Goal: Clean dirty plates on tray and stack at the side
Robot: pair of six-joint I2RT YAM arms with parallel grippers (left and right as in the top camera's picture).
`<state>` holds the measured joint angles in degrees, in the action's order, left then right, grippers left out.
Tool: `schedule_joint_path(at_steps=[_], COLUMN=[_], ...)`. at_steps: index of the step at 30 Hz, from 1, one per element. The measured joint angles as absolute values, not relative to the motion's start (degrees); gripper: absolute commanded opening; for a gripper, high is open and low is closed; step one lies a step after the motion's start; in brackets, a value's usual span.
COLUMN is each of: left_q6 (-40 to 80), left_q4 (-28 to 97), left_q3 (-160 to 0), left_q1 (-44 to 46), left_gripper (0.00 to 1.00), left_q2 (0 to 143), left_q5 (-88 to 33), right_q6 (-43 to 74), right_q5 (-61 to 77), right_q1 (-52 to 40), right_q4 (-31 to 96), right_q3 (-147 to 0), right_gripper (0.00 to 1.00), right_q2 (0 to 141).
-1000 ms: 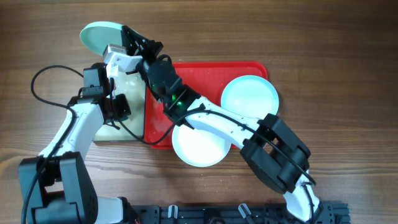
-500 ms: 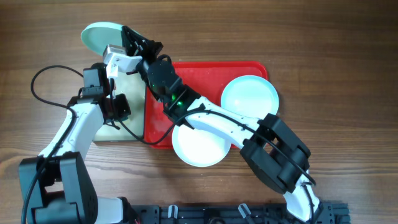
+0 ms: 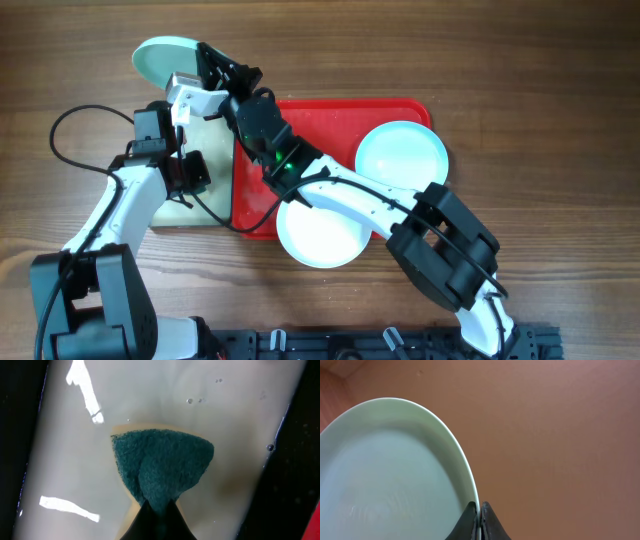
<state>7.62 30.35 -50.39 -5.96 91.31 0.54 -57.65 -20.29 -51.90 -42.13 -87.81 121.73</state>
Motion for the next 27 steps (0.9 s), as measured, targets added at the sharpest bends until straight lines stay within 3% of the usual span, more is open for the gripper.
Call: schedule_joint_path(at_steps=[5,13,21,27], left_q6=[7.6,7.6,7.6,7.6], left_q4=[30.3,30.3,30.3,30.3], left_q3=[-50.4,-50.3,-50.3,-50.3], left_q1=[-6.0,-6.0,-6.0,-6.0], left_gripper=[0.04,0.04,0.04,0.04], left_q2=[91.3,91.3,91.3,91.3], left_q5=[0.5,0.5,0.5,0.5], right_q6=[-50.2,-21.7,6.3,18.5], right_q5=[-23.3,-25.2,-7.7,3.2], right_q1=[-51.9,-50.7,-43.9,-36.9], right_q4=[-40.2,-17.2,-6.3,3.4], right_q3=[-87.9,-88.3,-88.3,-88.3], right_gripper=[0.04,0.04,0.04,0.04], right_q2=[121.7,121.8,121.8,118.7])
